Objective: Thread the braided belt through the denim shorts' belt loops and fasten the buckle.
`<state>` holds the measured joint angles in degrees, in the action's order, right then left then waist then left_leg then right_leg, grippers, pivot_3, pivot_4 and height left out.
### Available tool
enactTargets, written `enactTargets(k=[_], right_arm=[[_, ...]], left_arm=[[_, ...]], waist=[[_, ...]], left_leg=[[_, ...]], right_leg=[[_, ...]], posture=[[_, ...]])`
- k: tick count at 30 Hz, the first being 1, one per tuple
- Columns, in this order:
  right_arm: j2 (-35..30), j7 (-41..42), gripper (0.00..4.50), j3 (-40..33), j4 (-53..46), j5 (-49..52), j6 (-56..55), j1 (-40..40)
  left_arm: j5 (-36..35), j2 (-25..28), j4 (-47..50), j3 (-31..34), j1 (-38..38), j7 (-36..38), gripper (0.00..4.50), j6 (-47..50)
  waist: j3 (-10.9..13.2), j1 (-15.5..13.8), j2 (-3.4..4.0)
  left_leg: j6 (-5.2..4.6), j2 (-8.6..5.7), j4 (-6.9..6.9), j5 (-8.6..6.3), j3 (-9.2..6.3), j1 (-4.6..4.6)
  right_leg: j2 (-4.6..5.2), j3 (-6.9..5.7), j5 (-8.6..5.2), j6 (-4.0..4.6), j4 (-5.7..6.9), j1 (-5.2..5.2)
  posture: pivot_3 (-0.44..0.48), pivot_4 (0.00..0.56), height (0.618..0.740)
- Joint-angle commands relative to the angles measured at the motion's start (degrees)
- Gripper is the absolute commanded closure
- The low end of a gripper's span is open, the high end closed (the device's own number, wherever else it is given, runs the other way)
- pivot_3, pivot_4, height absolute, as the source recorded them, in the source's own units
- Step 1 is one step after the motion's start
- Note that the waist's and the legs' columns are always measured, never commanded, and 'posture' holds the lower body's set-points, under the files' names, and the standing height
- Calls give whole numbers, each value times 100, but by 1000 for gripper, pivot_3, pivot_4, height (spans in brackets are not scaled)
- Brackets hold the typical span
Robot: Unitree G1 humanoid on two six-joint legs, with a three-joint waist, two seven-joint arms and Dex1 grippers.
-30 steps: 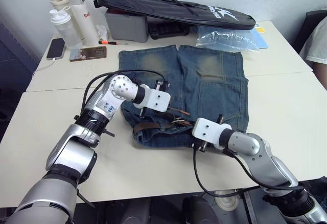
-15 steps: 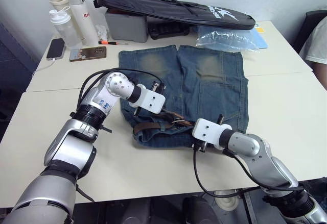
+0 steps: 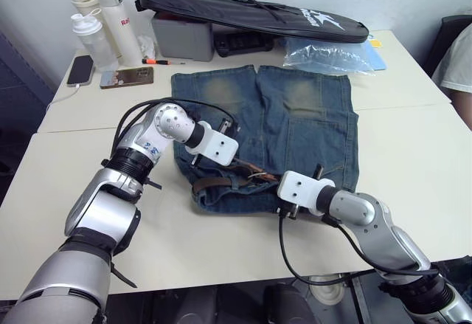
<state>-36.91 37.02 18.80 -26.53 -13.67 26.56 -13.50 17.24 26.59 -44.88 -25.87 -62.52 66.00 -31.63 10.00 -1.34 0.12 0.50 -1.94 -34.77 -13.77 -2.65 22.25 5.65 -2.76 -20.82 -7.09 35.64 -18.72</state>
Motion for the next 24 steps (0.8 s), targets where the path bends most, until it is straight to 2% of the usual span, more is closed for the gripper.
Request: enactTargets(k=[1, 7, 15, 24], right_arm=[[27, -32, 4375, -142, -160, -113, 38, -170], [44, -23, 4375, -148, -199, -102, 90, -201], [82, -6, 4375, -148, -218, -56, 134, -134], [200, -8, 4375, -180, -256, 24, 243, -117]], left_arm=[[148, -66, 87, -102, -179, -36, 4500, -200], [-61, -244, 259, -49, -127, 148, 4500, -77], [-678, -496, 1142, 132, 246, 738, 4500, 931], [-807, -569, 2082, 146, 711, 1110, 4500, 1846]], waist=[[0, -1, 0], [0, -2, 0], [0, 9, 0], [-2, 3, 4]], left_leg=[[0, 0, 0, 0, 0, 0], [0, 0, -1, 0, 0, 0], [0, 1, 0, 0, 0, 0], [-1, 1, -2, -1, -2, 0]], right_leg=[[0, 0, 0, 0, 0, 0], [0, 0, 0, 0, 0, 0], [-1, 0, 0, 0, 2, -1], [-1, 1, 0, 0, 2, 1]], posture=[[0, 150, 740], [0, 150, 740], [0, 150, 740], [0, 150, 740]])
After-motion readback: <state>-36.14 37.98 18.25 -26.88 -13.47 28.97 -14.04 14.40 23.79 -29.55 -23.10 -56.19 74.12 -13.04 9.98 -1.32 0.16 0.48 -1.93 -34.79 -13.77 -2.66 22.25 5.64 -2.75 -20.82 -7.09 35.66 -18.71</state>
